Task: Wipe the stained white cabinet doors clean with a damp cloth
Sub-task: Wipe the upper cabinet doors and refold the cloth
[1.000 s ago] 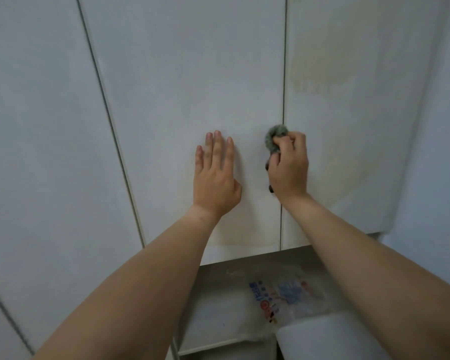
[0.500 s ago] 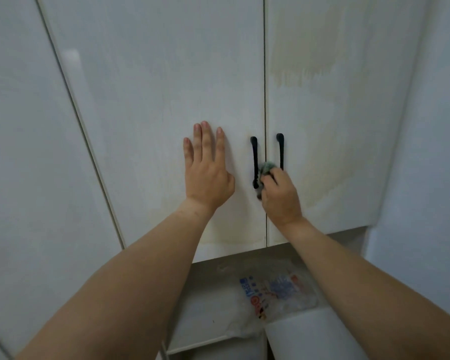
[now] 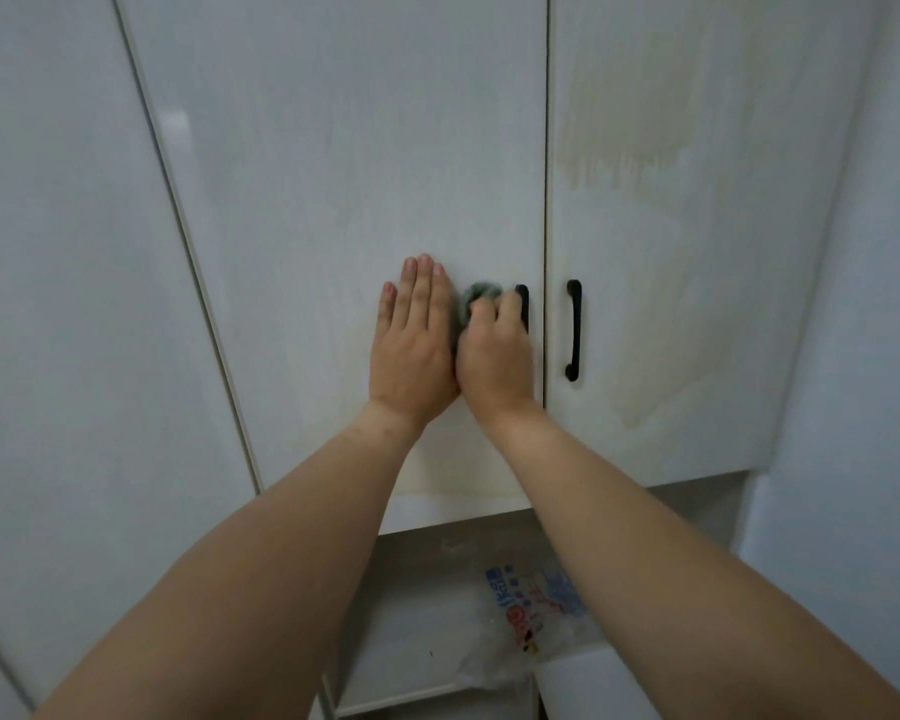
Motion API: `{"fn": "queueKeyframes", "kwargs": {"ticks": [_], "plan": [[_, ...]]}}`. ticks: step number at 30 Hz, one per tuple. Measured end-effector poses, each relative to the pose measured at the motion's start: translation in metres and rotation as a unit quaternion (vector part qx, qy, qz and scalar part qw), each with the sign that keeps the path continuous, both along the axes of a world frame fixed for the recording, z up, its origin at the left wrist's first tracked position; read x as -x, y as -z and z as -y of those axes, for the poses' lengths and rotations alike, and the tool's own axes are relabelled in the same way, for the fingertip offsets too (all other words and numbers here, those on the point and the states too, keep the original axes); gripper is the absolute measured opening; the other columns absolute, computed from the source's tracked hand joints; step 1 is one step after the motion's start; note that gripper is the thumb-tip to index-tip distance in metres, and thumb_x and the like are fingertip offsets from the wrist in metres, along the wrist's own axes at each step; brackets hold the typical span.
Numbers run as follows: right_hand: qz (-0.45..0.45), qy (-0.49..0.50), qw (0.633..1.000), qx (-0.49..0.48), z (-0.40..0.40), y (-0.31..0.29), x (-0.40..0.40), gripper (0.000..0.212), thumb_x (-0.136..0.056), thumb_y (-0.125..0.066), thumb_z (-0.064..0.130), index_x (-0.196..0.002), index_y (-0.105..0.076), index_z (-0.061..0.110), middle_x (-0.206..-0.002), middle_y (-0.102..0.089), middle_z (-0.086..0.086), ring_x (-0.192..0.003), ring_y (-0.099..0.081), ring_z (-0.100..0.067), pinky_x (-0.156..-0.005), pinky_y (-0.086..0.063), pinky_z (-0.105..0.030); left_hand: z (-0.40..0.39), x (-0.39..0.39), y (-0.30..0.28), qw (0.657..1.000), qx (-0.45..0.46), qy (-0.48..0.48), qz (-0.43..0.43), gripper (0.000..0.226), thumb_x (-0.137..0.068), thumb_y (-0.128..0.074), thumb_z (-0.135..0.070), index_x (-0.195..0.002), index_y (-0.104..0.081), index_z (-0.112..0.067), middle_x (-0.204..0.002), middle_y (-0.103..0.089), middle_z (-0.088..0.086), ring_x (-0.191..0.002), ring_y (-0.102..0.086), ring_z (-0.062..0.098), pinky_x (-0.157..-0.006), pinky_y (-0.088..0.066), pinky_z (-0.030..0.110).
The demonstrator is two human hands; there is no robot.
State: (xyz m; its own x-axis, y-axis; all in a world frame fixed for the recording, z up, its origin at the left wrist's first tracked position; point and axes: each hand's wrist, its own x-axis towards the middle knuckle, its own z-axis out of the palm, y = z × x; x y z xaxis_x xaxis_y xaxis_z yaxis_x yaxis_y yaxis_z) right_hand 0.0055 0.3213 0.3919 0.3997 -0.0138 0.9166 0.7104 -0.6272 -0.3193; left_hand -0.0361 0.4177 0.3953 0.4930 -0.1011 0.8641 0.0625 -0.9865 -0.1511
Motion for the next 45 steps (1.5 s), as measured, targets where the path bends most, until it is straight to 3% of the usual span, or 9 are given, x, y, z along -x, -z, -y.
{"fn": "queueKeyframes", "kwargs": {"ticks": [4, 8, 11, 14, 17, 24, 31, 37, 45], "plan": [[0.024, -0.013, 0.998, 0.049, 0.016, 0.027, -0.006, 0.019, -0.095, -0.047, 0.005, -0.104, -0.063, -0.001, -0.100, -0.056, -0.014, -0.073, -0.052, -0.024, -0.061, -0.051, -0.038, -0.001, 0.006, -0.002, 1.000, 0.005, 0.000, -0.022, 0.074, -0.088, -0.036, -0.027, -0.153, -0.021, 0.005, -0.162, -0.020, 0.020, -0.153, -0.012, 0.031, -0.124, -0.015, 0.049], [0.061, -0.011, 0.996, 0.058, 0.034, -0.031, -0.017, 0.029, -0.100, -0.046, 0.012, -0.125, -0.060, 0.009, -0.118, -0.056, -0.008, -0.098, -0.052, -0.020, -0.081, -0.044, -0.028, 0.004, 0.007, -0.003, 1.000, 0.024, 0.006, -0.016, 0.087, -0.073, -0.047, -0.011, -0.154, -0.019, 0.004, -0.163, -0.018, 0.019, -0.154, -0.009, 0.030, -0.124, -0.014, 0.050], [0.099, 0.014, 0.995, 0.020, 0.043, -0.078, -0.035, 0.031, -0.095, -0.052, 0.003, -0.124, -0.062, -0.002, -0.122, -0.059, -0.021, -0.108, -0.056, -0.036, -0.091, -0.050, -0.039, 0.002, 0.005, -0.001, 1.000, 0.024, 0.018, -0.001, 0.088, -0.070, -0.046, -0.008, -0.154, -0.022, 0.004, -0.163, -0.020, 0.019, -0.153, -0.010, 0.031, -0.123, -0.015, 0.050], [0.099, 0.029, 0.995, 0.001, 0.051, -0.107, -0.046, 0.029, -0.091, -0.050, -0.001, -0.116, -0.064, -0.003, -0.114, -0.060, -0.020, -0.101, -0.057, -0.035, -0.084, -0.052, -0.042, 0.000, 0.004, 0.001, 0.999, 0.019, 0.025, 0.003, 0.088, -0.071, -0.047, -0.007, -0.154, -0.021, 0.004, -0.163, -0.019, 0.018, -0.154, -0.009, 0.030, -0.124, -0.015, 0.049], [0.113, 0.021, 0.993, -0.010, 0.040, -0.073, -0.039, 0.022, -0.088, -0.051, -0.004, -0.103, -0.067, -0.003, -0.100, -0.060, -0.019, -0.087, -0.057, -0.034, -0.071, -0.051, -0.039, -0.001, 0.006, -0.002, 0.999, 0.024, 0.042, 0.001, 0.085, -0.072, -0.044, -0.007, -0.154, -0.022, 0.004, -0.163, -0.020, 0.019, -0.153, -0.010, 0.030, -0.123, -0.016, 0.049], [0.053, -0.119, 0.983, 0.127, -0.008, 0.083, 0.000, 0.017, -0.097, -0.057, 0.006, -0.108, -0.068, 0.000, -0.108, -0.061, -0.018, -0.095, -0.058, -0.030, -0.079, -0.055, -0.041, -0.026, 0.035, 0.013, 0.995, -0.001, 0.102, 0.006, 0.060, -0.088, -0.036, -0.004, -0.146, -0.040, 0.005, -0.151, -0.042, 0.023, -0.142, -0.037, 0.036, -0.117, -0.033, 0.043], [0.072, -0.177, 0.974, 0.124, -0.065, 0.045, 0.039, 0.034, -0.098, -0.052, 0.014, -0.125, -0.062, -0.003, -0.129, -0.055, -0.022, -0.116, -0.055, -0.034, -0.100, -0.049, -0.039, -0.078, 0.077, 0.043, 0.989, 0.127, 0.082, -0.002, 0.052, -0.094, -0.046, -0.016, -0.144, -0.046, -0.002, -0.106, -0.061, 0.014, -0.087, -0.059, 0.025, -0.077, -0.053, 0.034], [0.057, -0.221, 0.971, 0.066, -0.115, 0.041, 0.069, 0.027, -0.088, -0.060, 0.001, -0.115, -0.063, 0.000, -0.110, -0.063, -0.013, -0.094, -0.063, -0.026, -0.077, -0.056, -0.037, -0.125, 0.101, 0.043, 0.965, 0.247, 0.073, 0.056, 0.032, -0.088, -0.063, -0.007, -0.120, -0.068, -0.011, -0.094, -0.068, 0.006, -0.081, -0.062, 0.018, -0.075, -0.052, 0.029], [0.036, -0.238, 0.966, 0.096, -0.143, 0.090, 0.093, 0.022, -0.087, -0.068, 0.004, -0.109, -0.069, 0.000, -0.106, -0.062, -0.012, -0.088, -0.063, -0.022, -0.075, -0.058, -0.037, -0.158, 0.128, 0.090, 0.949, 0.306, 0.069, 0.027, 0.022, -0.087, -0.065, -0.004, -0.104, -0.074, -0.014, -0.088, -0.069, 0.002, -0.078, -0.061, 0.012, -0.074, -0.052, 0.027]]}}
